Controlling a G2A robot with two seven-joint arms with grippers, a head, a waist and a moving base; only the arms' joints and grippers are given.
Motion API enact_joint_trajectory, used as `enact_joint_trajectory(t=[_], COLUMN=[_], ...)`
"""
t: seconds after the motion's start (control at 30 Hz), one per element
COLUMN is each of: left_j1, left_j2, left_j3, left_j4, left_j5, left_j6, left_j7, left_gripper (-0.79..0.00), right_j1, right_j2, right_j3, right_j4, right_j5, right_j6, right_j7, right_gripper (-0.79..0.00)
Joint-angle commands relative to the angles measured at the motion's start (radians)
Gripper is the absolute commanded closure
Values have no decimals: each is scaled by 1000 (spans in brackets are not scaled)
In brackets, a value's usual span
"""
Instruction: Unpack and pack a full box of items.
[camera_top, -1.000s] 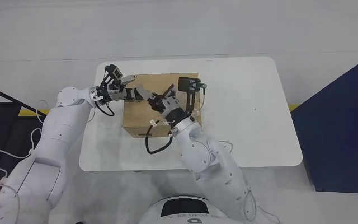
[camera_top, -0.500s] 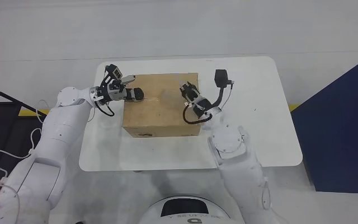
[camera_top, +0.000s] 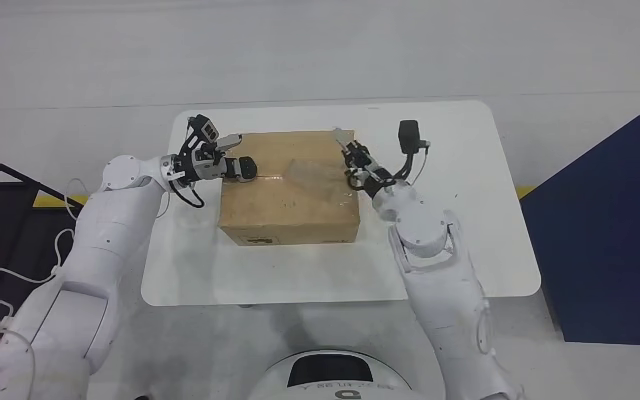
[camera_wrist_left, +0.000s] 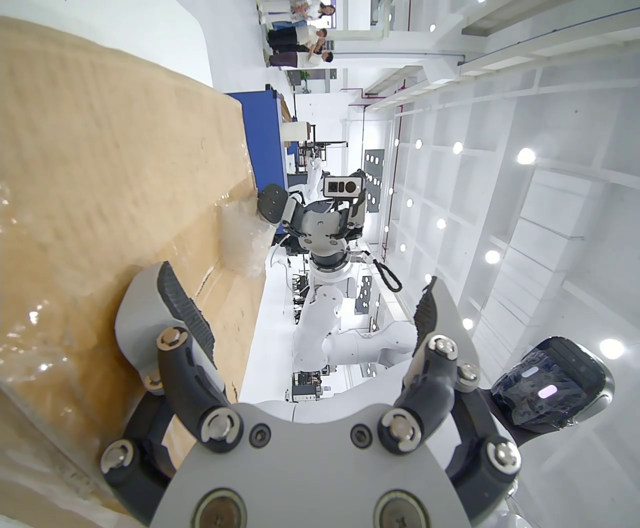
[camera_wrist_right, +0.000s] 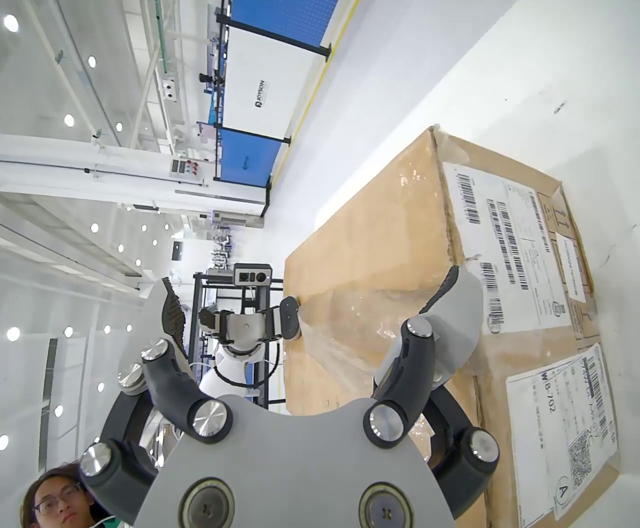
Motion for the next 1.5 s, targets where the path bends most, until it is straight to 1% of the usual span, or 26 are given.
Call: enact_joint_trajectory(t=[0.0,0.07,0.2,0.37,0.53,0.6,0.67,0.8,0.9,1.07,1.2,1.47], left_j1=[0,3,33,59,81,86,93,113,131,157,164,152], left_j2=[0,0,6,17,26,31,39,64,81,96,95,72], left_j3=[0,0,-14,-38,-63,-79,-113,-197,-244,-299,-303,-262], left_j4=[0,-3,-63,-117,-155,-167,-171,-151,-129,-83,-56,-35], left_j5=[0,1,24,47,62,74,55,16,20,-6,-3,14], left_j6=[0,2,23,43,56,47,39,42,43,48,54,59], left_j7=[0,8,59,75,84,94,99,84,82,84,90,101], left_gripper=[-785,-785,-785,-785,-785,-785,-785,-785,-785,-785,-785,-785], right_j1=[15,22,47,95,129,141,154,182,206,250,299,401], right_j2=[1,2,2,0,-4,-5,-7,-10,-13,-20,-31,-62], right_j3=[-7,-16,-46,-101,-138,-151,-160,-181,-199,-238,-279,-370], right_j4=[16,22,42,84,105,115,128,162,189,241,296,388], right_j5=[10,10,5,3,12,17,22,52,79,106,129,183], right_j6=[-1,-1,17,32,36,42,48,51,38,27,24,3], right_j7=[13,18,32,70,64,66,66,85,110,126,122,118], right_gripper=[-785,-785,-785,-785,-785,-785,-785,-785,-785,-785,-785,-785])
